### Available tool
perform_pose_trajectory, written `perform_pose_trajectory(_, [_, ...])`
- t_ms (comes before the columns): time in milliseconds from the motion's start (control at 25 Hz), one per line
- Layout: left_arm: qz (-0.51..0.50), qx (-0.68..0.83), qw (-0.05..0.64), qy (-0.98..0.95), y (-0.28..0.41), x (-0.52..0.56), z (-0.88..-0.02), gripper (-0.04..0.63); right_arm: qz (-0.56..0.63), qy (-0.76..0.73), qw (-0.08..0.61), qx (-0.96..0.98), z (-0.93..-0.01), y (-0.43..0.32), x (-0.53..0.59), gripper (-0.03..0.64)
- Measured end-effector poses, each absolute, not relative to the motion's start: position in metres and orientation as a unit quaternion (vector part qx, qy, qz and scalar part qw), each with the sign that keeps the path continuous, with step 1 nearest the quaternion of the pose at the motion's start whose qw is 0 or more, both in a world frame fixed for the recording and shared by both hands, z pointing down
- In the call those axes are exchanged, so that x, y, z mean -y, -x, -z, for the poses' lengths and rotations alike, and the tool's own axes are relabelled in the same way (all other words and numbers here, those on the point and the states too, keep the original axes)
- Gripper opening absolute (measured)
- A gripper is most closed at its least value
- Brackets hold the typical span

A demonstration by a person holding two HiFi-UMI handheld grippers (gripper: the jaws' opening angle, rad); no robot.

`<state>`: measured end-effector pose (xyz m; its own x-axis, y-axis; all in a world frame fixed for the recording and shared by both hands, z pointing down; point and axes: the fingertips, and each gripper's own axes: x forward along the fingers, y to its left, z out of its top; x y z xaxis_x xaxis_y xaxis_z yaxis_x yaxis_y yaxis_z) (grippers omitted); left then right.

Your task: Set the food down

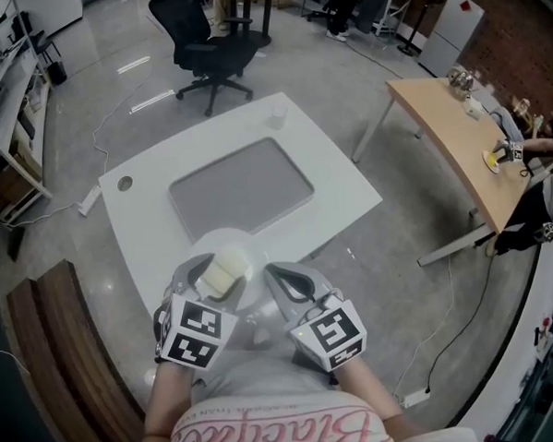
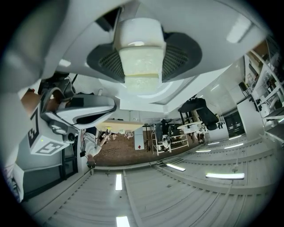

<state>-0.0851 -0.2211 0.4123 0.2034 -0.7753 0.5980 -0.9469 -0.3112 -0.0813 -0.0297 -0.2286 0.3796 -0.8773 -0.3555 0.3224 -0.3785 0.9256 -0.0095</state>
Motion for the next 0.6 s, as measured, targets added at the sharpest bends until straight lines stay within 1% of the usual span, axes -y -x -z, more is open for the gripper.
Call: perform_pose_trajectory(600, [-0.274, 0.564, 0.15, -0.765, 0.115, 0.306, -0.448, 0.261, -0.074, -0.202, 0.191, 0.958, -0.415, 0.057, 0.282, 0.002])
